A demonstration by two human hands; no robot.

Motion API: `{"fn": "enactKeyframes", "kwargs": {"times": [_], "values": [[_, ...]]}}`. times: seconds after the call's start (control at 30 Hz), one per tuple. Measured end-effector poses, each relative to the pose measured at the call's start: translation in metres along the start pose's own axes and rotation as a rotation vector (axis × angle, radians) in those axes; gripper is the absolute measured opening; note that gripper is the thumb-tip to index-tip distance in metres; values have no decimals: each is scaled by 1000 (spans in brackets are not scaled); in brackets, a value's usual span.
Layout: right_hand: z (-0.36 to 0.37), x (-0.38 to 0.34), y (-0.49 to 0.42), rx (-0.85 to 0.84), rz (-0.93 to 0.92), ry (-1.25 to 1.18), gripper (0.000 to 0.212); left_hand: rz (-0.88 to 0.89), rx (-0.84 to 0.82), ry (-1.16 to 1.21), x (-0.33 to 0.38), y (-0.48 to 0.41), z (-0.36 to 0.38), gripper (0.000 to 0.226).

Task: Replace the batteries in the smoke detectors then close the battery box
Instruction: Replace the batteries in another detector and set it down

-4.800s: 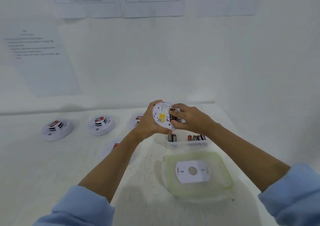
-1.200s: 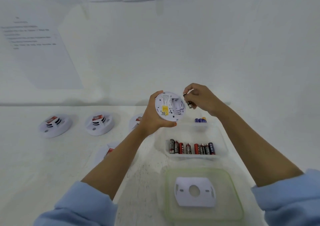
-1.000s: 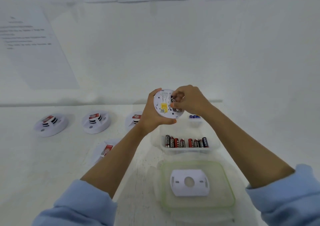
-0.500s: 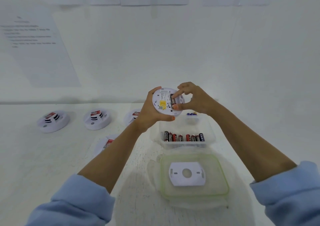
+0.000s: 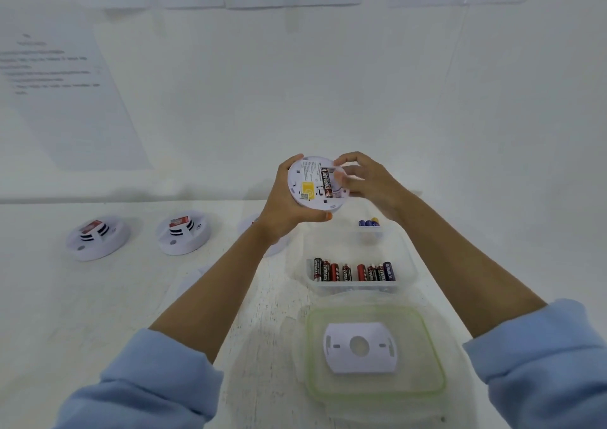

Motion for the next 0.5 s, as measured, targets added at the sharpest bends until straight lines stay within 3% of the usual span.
{"fn": "enactKeyframes", "kwargs": {"times": [0.07, 0.1, 0.17, 0.23, 0.33, 0.5], "values": [[-12, 8, -7, 77, 83, 150, 12, -1, 14, 9, 1, -4, -5, 103], [-18, 15, -11, 47, 131, 349, 15, -2, 13, 9, 0, -6, -6, 105], [-20, 32, -15, -160, 264, 820, 25, 0, 2, -4, -3, -6, -5, 107], [-13, 45, -13, -351, 373, 1113, 33, 4, -9, -24, -7, -7, -1, 105], [-2, 50, -10, -505, 407, 1261, 23, 1, -31, -39, -12, -9, 2, 107], [-1, 61, -12, -488, 362, 1210, 17, -4, -27, -57, -16, -10, 0, 109]]}}
Point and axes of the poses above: each hand's wrist, its own y-axis away from the middle knuckle, its own z-axis out of the palm, x = y × z, the point moved 2 cm from there along -y, towards the middle knuckle, and after that the axes turned 14 degrees about -z, right-handed, at the moved point
